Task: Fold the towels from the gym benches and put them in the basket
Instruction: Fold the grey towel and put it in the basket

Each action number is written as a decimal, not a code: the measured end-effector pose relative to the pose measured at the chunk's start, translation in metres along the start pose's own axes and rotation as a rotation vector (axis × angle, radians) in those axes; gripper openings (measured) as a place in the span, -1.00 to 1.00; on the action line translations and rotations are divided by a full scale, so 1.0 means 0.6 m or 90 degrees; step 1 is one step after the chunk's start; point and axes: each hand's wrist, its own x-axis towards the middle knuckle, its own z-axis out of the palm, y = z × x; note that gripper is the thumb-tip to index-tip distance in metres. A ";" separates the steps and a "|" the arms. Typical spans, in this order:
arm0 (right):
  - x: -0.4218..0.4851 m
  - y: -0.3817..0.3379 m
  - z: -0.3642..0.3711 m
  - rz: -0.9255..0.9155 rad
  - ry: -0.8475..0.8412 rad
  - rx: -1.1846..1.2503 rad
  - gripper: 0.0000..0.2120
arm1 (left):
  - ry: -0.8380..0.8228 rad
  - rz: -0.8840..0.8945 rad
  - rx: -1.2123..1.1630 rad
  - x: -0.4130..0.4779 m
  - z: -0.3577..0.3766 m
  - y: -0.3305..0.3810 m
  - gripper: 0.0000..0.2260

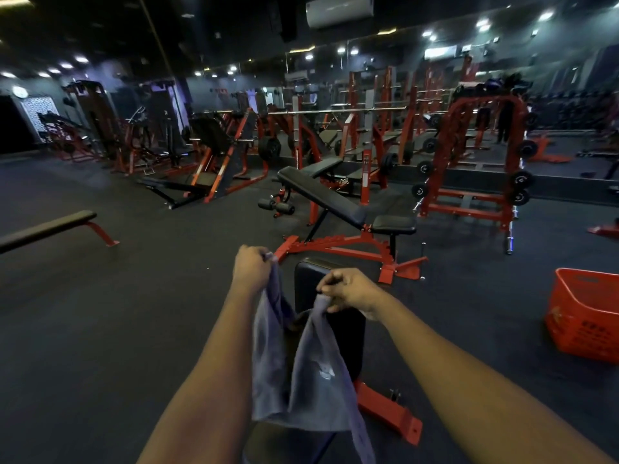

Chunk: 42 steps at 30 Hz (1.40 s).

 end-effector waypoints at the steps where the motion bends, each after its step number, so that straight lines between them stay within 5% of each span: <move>1: 0.002 -0.006 0.004 -0.025 -0.008 0.033 -0.88 | -0.012 0.003 0.004 -0.009 0.000 0.002 -0.88; 5: 0.006 -0.023 0.017 -0.071 -0.058 0.048 -0.75 | -0.081 0.071 -0.008 -0.036 -0.001 0.013 -0.96; 9: 0.017 -0.033 0.029 -0.144 0.118 -0.016 -0.81 | -0.129 0.102 -0.133 -0.047 0.008 0.037 -0.96; 14: 0.019 -0.031 0.019 -0.243 0.148 -0.081 -0.88 | -0.195 0.156 -0.160 -0.039 0.018 0.061 -0.90; 24: 0.005 -0.019 0.005 -0.280 0.006 -0.062 -0.97 | -0.143 0.166 -0.069 -0.021 0.010 0.076 -0.94; 27: 0.005 -0.017 0.016 -0.277 -0.003 -0.007 -0.84 | -0.129 0.164 -0.044 -0.017 0.004 0.066 -0.92; 36: 0.027 -0.020 0.048 -0.265 0.148 -0.053 -0.80 | -0.220 0.220 -0.099 -0.028 -0.012 0.059 -0.79; 42: 0.031 -0.021 0.057 -0.235 0.283 -0.076 -0.87 | -0.272 0.135 -0.224 -0.045 -0.015 0.055 -0.83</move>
